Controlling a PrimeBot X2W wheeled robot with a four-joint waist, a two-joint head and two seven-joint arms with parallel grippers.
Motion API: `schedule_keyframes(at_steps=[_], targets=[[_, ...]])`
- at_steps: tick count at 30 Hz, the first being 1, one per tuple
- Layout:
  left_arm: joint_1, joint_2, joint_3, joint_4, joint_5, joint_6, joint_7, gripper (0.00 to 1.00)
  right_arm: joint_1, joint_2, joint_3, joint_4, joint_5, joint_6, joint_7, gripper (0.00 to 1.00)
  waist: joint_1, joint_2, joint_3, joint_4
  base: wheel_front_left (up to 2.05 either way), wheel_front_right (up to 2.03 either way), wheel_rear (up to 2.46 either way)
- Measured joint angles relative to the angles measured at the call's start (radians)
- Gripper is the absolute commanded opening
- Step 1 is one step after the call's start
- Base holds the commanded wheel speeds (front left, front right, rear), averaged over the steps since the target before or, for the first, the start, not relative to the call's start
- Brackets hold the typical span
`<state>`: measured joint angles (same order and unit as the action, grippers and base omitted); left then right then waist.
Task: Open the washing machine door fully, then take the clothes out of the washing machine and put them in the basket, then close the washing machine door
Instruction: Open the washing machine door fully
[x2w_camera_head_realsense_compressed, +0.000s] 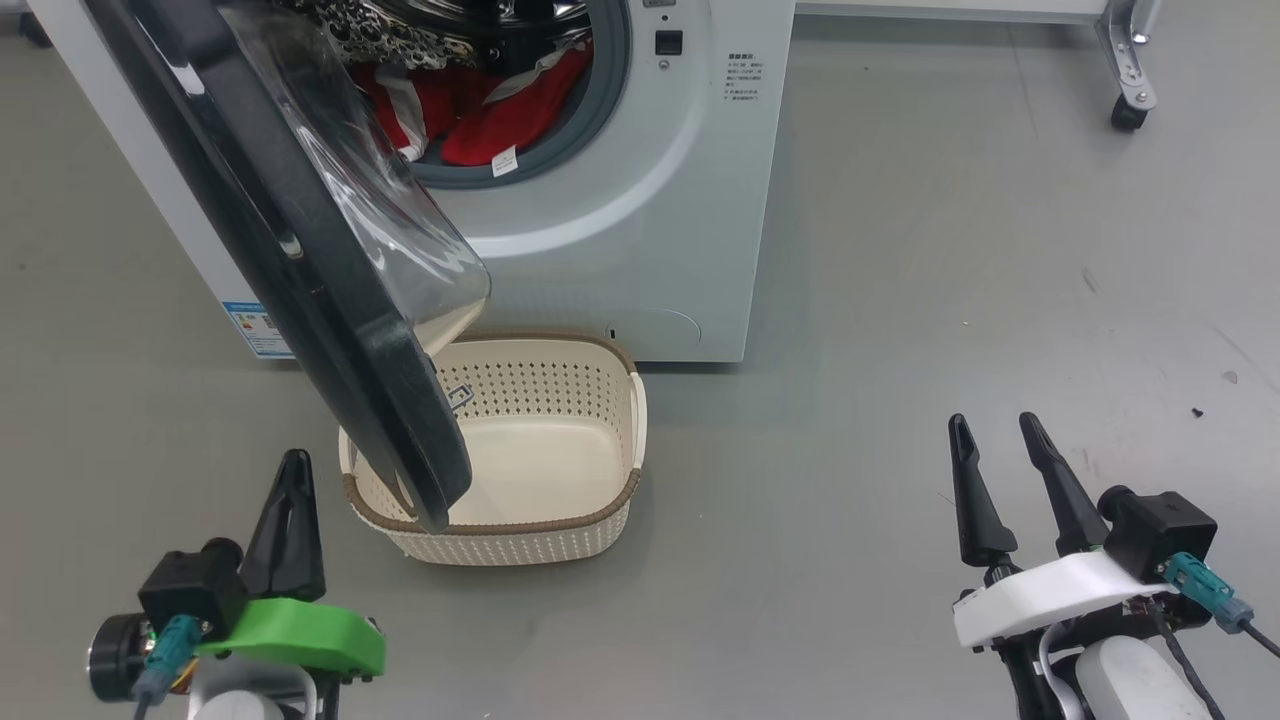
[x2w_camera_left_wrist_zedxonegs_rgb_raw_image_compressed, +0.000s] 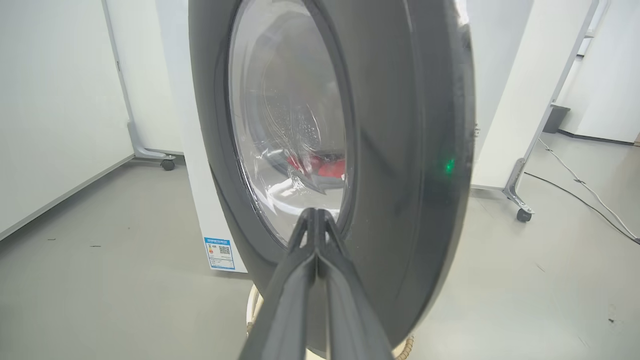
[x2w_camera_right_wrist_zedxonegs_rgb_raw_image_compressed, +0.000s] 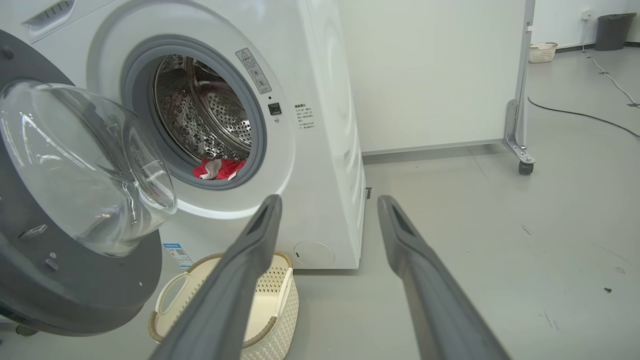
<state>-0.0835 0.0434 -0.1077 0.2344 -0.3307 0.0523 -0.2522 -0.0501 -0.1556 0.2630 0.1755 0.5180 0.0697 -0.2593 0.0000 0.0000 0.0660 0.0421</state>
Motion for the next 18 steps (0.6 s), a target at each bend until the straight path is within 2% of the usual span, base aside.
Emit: schedule_keyframes(at_steps=[7,18], targets=[[-0.066,0.006,0.066,-0.115,0.02,0.013,0.0,0.0,0.001,0.005,-0.021,0.0,-0.01,0.003,0.0,1.0,0.0,0.0,-0.006,-0.002,0.0,0.0,0.0],[-0.175,0.034,0.07,-0.258,0.06,0.012,-0.004,0.0,0.003,0.025,-0.024,0.004,-0.019,0.011,0.0,1.0,0.0,0.0,-0.013,-0.009,0.0,0.0,0.0]])
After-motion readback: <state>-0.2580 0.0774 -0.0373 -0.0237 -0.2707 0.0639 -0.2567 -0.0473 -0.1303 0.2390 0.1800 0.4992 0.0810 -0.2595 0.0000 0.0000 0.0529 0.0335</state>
